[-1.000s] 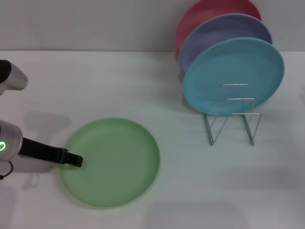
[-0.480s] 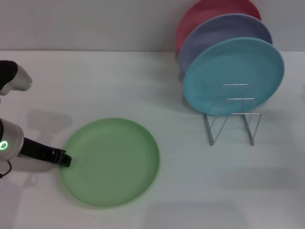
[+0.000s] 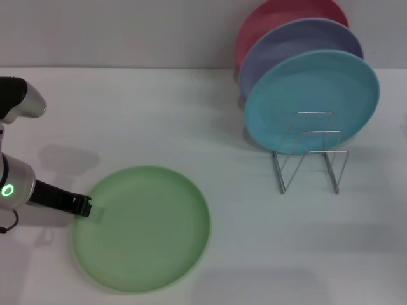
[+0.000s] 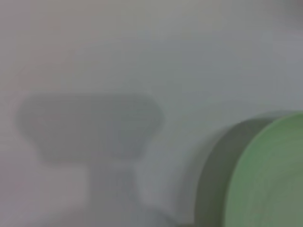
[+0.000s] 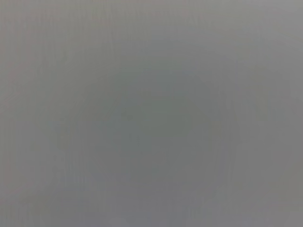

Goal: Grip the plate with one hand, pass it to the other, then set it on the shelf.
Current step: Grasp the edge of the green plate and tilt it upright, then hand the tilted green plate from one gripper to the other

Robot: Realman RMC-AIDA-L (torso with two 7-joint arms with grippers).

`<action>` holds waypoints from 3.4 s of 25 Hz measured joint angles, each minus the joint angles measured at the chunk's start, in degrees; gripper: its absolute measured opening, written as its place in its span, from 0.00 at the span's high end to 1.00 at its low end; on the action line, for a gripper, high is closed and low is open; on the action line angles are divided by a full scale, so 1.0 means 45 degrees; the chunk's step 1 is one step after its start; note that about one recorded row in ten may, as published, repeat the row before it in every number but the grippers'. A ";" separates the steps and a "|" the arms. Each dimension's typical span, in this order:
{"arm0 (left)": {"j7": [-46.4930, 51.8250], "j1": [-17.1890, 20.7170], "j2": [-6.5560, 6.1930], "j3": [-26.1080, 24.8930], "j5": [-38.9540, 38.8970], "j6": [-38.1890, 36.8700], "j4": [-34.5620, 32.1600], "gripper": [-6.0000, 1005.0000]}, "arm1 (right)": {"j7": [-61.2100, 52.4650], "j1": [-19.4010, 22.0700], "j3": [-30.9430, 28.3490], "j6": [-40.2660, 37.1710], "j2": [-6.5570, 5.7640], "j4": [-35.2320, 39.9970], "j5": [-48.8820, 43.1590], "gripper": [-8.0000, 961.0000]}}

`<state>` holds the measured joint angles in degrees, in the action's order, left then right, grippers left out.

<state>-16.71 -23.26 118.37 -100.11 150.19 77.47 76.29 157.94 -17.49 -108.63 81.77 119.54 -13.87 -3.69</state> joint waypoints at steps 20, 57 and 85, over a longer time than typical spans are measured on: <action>-0.0799 0.0839 -0.0062 -0.0007 -0.0085 -0.1389 0.3352 0.96 | -0.1755 -0.0180 0.1013 -0.0336 -0.0188 -0.2812 -0.1255 0.14; -0.1225 0.1342 -0.0009 0.1799 -0.1092 -0.4693 0.3797 0.96 | -2.9343 -0.3822 -0.1109 -0.2840 -0.0899 -1.8936 -2.6648 0.15; -0.1443 0.1231 -0.0018 0.1799 -0.1091 -0.4753 0.3768 0.96 | -3.0500 -0.7445 -0.0181 0.0574 -0.0970 -1.4711 -3.0253 0.15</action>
<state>-23.20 -17.72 118.29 -92.02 145.28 56.08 93.24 20.69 -50.99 -109.45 84.35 115.17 -80.07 -139.83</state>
